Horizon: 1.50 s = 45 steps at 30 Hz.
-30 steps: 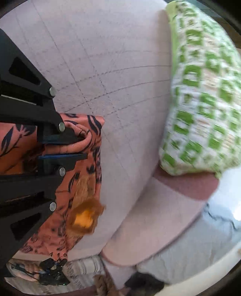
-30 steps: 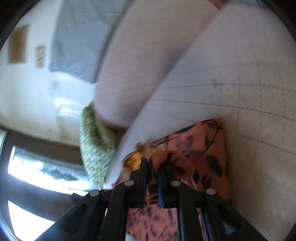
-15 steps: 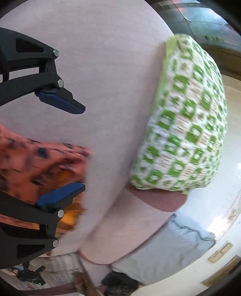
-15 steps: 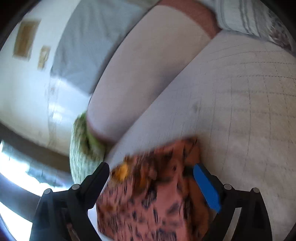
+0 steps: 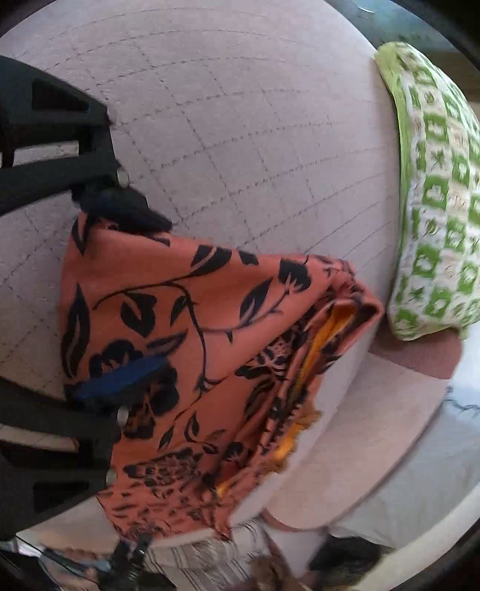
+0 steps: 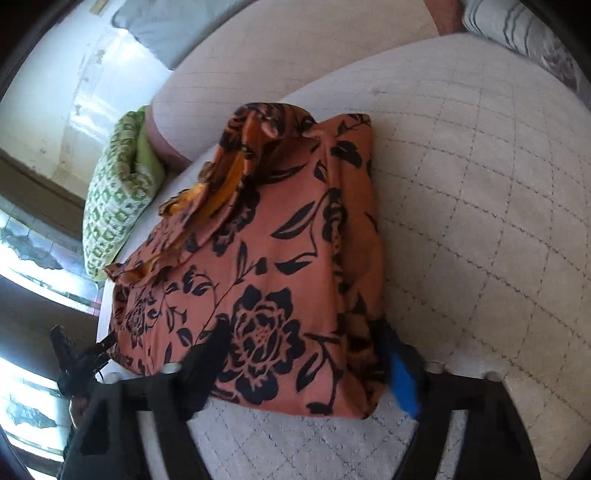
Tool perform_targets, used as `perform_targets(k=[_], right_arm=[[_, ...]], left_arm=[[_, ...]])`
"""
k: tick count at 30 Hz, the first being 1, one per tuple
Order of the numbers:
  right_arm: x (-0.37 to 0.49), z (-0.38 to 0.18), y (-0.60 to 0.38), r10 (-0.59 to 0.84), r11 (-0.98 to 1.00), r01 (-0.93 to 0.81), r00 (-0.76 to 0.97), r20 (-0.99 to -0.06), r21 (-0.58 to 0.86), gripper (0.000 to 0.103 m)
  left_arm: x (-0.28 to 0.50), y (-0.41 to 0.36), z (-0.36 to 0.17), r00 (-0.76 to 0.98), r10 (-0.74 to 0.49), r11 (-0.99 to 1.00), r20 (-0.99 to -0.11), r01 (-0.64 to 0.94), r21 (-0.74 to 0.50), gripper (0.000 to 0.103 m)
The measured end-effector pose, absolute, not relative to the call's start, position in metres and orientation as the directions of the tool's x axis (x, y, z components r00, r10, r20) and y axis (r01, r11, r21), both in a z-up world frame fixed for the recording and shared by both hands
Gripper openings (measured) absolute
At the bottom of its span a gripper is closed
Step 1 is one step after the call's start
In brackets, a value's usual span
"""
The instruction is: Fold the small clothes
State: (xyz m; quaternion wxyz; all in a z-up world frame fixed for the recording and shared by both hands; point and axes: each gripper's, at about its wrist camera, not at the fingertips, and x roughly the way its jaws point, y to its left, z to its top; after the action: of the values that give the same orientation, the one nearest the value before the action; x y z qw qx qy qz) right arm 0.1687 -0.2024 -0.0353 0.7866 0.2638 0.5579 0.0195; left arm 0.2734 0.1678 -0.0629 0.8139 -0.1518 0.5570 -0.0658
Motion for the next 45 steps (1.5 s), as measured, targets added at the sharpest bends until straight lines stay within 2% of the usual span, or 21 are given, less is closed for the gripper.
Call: perform_targets(k=[2, 7, 8, 9, 10, 12, 13, 16, 20, 24, 30, 34, 37, 39, 41, 45], right_arm=[[0.164, -0.034, -0.209, 0.317, 0.863, 0.271, 0.365, -0.875, 0.426, 0.06], [0.163, -0.021, -0.208, 0.218, 0.902, 0.266, 0.4, -0.89, 0.34, 0.06], [0.168, -0.028, -0.202, 0.227, 0.903, 0.261, 0.38, -0.897, 0.34, 0.06], [0.171, -0.034, -0.196, 0.23, 0.908, 0.256, 0.354, -0.906, 0.331, 0.059], [0.173, -0.035, -0.19, 0.191, 0.926, 0.245, 0.348, -0.918, 0.286, 0.05], [0.178, -0.032, -0.184, 0.223, 0.921, 0.237, 0.333, -0.916, 0.31, 0.023], [0.179, -0.03, -0.183, 0.214, 0.925, 0.234, 0.33, -0.919, 0.299, 0.022], [0.184, -0.019, -0.183, 0.265, 0.906, 0.233, 0.339, -0.903, 0.353, 0.02], [0.182, 0.016, -0.189, 0.343, 0.855, 0.232, 0.419, -0.841, 0.464, 0.018], [0.174, 0.051, -0.182, 0.369, 0.848, 0.189, 0.46, -0.808, 0.495, 0.018], [0.126, 0.086, -0.172, 0.379, 0.855, 0.149, 0.476, -0.794, 0.498, 0.018], [0.049, 0.076, -0.163, 0.368, 0.867, 0.159, 0.435, -0.822, 0.472, 0.018], [-0.005, 0.045, -0.166, 0.358, 0.863, 0.215, 0.378, -0.854, 0.457, 0.018], [-0.026, 0.021, -0.164, 0.344, 0.872, 0.232, 0.338, -0.876, 0.432, 0.018], [-0.036, -0.003, -0.172, 0.355, 0.849, 0.283, 0.318, -0.879, 0.446, 0.018], [-0.037, 0.006, -0.175, 0.359, 0.843, 0.276, 0.353, -0.864, 0.462, 0.018]], left_arm=[[0.279, 0.168, -0.06, 0.359, -0.287, 0.941, -0.888, -0.068, -0.332, 0.066], [0.287, 0.178, -0.058, 0.361, -0.31, 0.925, -0.88, -0.1, -0.367, 0.064], [0.289, 0.176, -0.057, 0.363, -0.281, 0.938, -0.889, -0.093, -0.334, 0.058], [0.293, 0.171, -0.056, 0.36, -0.243, 0.953, -0.901, -0.083, -0.29, 0.036], [0.297, 0.168, -0.057, 0.353, -0.229, 0.96, -0.907, -0.073, -0.271, 0.026], [0.304, 0.167, -0.053, 0.334, -0.238, 0.956, -0.912, -0.084, -0.281, 0.02], [0.308, 0.169, -0.051, 0.322, -0.249, 0.951, -0.913, -0.094, -0.293, 0.017], [0.317, 0.172, -0.039, 0.308, -0.265, 0.945, -0.914, -0.107, -0.31, 0.016], [0.314, 0.179, 0.005, 0.357, -0.293, 0.932, -0.887, -0.099, -0.348, 0.016], [0.304, 0.176, 0.047, 0.405, -0.3, 0.933, -0.864, -0.061, -0.353, 0.016], [0.242, 0.196, 0.09, 0.444, -0.322, 0.924, -0.836, -0.046, -0.38, 0.016], [0.17, 0.199, 0.075, 0.403, -0.323, 0.926, -0.856, -0.051, -0.374, 0.016], [0.12, 0.2, 0.039, 0.331, -0.317, 0.931, -0.889, -0.071, -0.359, 0.016], [0.107, 0.196, 0.017, 0.301, -0.27, 0.952, -0.915, -0.062, -0.301, 0.016], [0.106, 0.2, -0.013, 0.243, -0.274, 0.946, -0.931, -0.106, -0.306, 0.018], [0.114, 0.21, -0.001, 0.269, -0.293, 0.931, -0.917, -0.137, -0.338, 0.022]])
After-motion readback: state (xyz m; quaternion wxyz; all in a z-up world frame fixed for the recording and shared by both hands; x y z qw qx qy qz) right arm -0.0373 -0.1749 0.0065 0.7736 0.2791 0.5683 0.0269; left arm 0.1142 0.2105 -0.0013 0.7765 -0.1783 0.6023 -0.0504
